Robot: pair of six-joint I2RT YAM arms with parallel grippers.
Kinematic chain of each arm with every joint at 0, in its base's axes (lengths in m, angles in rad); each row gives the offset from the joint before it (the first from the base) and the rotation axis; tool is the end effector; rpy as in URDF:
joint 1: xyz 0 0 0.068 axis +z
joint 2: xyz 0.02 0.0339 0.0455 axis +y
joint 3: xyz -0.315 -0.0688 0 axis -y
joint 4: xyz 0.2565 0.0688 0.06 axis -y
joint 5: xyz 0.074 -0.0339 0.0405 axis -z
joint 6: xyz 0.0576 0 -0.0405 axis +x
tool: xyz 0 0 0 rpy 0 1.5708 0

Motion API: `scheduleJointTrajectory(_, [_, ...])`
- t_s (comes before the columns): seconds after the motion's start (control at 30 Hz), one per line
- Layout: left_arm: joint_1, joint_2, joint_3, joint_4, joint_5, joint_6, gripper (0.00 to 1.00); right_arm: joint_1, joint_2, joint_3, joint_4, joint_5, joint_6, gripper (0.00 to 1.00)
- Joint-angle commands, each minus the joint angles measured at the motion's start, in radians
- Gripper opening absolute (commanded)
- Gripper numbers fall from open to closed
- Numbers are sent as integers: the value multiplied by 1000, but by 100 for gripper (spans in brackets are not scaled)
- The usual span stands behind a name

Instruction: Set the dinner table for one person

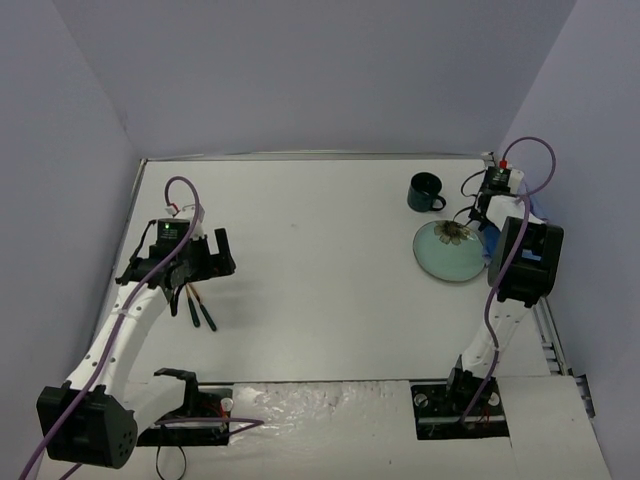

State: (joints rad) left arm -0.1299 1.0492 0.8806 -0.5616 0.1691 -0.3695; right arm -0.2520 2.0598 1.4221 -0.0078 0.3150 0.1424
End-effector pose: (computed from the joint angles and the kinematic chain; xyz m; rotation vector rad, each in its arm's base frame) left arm 0.2203 -0.0386 0.3155 -0.1907 2.3224 -0.4484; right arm 0.4920 -0.1451 0.2096 0.6026 2.1258 -0.4095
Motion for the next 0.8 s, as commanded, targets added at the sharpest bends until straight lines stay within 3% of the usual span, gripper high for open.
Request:
scheduleJointTrajectory(0.0, [1, -2, 21, 57, 13, -2, 97, -18, -26, -18, 70, -19, -22, 52])
scheduleJointTrajectory(0.33, [0, -8, 17, 60, 24, -5, 97, -21, -140, -28, 77, -50, -33, 0])
scheduleJointTrajectory(0.57, [-3, 9, 46, 36, 36, -14, 97, 4, -381, -6, 75, -22, -32, 0])
scheduleJointTrajectory(0.77, [-5, 41, 174, -92, 28, -43, 97, 102, -596, 36, 29, -41, -42, 0])
